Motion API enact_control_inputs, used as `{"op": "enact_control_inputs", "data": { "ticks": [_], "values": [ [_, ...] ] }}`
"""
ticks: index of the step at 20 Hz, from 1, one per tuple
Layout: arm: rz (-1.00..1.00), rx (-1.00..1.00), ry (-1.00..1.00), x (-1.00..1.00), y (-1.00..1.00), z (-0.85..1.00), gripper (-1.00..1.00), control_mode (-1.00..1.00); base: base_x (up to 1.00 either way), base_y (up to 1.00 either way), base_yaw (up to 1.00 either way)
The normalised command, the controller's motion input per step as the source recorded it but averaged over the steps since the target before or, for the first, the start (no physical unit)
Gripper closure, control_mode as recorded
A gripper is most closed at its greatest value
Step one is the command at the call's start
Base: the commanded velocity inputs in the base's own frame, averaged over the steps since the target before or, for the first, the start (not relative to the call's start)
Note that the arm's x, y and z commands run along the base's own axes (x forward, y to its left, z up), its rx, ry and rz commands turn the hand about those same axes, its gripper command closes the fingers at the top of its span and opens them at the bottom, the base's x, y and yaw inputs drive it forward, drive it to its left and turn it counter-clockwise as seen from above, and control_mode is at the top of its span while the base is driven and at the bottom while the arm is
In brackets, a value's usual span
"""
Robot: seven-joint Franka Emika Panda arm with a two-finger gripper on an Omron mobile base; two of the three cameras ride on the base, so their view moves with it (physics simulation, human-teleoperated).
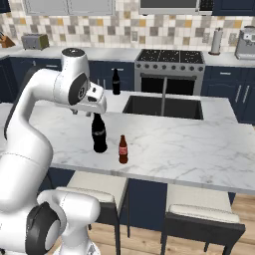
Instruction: Place the large bottle from the dining counter next to the other large bottle outside the sink, and place the small bottle from the dining counter next to the other small bottle inside the sink.
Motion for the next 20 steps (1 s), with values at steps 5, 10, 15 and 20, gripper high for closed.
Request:
{"op": "enact_control_inputs", "data": {
  "ticks": [5,10,15,20],
  "values": [
    [0.0,0.0,0.0,0.28,-0.01,-0.05,-1.0,-1.0,0.0,0.0,0.0],
    [0.03,0.0,0.04,0.52,-0.09,-0.05,-1.0,-1.0,0.0,0.0,0.0],
    [0.07,-0.01,0.0,0.38,-0.16,-0.01,-1.0,-1.0,0.0,0.0,0.0],
    [0.0,-0.22,0.04,0.05,0.42,0.09,-1.0,-1.0,0.0,0.0,0.0]
  ]
}}
